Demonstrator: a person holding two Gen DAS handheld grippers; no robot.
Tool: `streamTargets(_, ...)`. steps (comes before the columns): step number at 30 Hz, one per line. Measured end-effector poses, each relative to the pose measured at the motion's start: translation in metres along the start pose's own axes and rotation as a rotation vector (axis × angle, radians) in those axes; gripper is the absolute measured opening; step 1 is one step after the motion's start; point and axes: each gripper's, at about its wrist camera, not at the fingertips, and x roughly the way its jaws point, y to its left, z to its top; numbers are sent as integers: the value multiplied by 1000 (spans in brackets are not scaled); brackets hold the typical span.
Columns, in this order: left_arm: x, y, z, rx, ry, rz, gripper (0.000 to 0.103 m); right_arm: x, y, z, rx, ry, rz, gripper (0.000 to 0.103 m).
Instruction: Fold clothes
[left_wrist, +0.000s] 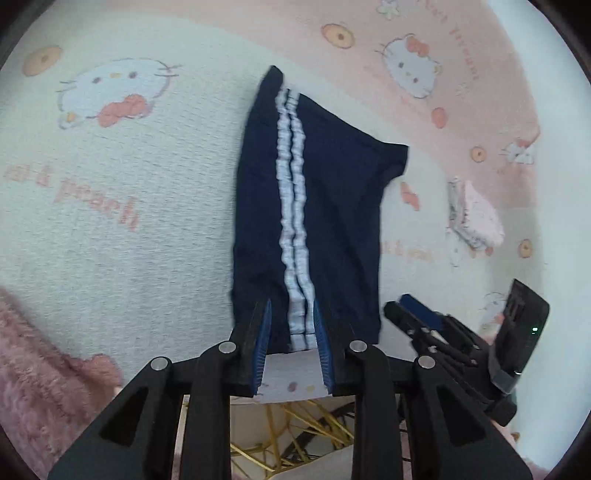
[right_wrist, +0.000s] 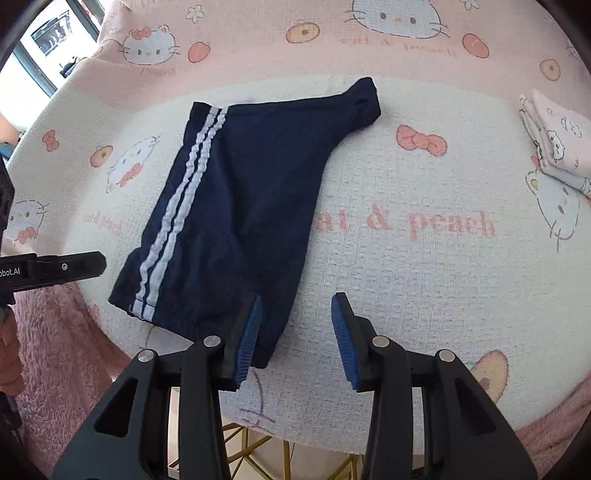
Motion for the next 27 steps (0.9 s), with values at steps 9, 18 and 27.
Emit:
streamTargets(9, 0, 12, 4, -2, 11, 214, 22, 6, -2, -12, -44, 72, -100, 40)
streamTargets(18, 2, 7, 88, 72, -31, 88, 23, -18, -31, 57, 50, -2, -51, 41)
streamTargets(27, 61, -19, 148, 250, 61, 106, 23, 70, -12, 151, -79, 65, -85, 40)
